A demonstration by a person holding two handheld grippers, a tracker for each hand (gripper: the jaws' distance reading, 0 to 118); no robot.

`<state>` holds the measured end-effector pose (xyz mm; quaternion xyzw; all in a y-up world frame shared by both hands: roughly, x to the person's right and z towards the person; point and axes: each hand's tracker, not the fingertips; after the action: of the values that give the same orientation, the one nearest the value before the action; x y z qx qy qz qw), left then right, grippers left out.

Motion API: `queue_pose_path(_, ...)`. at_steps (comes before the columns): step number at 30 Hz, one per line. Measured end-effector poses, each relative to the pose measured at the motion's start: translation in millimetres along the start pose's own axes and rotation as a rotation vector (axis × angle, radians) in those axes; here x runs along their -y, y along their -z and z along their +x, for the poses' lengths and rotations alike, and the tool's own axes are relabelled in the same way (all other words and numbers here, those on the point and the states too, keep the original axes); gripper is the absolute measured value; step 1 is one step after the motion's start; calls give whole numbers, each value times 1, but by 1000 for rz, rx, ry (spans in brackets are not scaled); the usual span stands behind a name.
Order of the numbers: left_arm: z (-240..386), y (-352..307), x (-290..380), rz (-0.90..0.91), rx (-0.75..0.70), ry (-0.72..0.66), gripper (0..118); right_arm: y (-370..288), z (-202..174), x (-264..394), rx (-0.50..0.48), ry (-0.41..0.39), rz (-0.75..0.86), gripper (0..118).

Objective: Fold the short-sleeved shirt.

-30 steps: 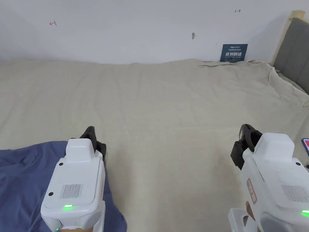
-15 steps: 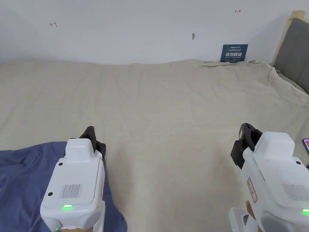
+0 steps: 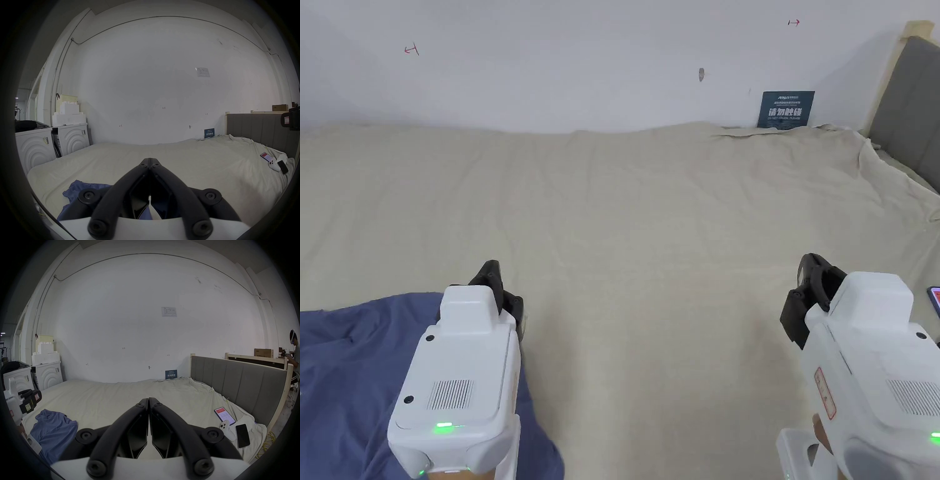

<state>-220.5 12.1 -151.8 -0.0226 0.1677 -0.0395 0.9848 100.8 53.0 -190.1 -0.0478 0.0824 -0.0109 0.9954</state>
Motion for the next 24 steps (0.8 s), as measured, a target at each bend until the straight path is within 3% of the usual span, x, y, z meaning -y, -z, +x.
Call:
queue_pose_path(12,-12,0,0,-6,-23,-12,0,3,-18,-5,-30,-21,4,1)
queue_pose_path(24,-93,-27,1,-11,-208,-14,0,22,-103,-13,-230,-33,22,1)
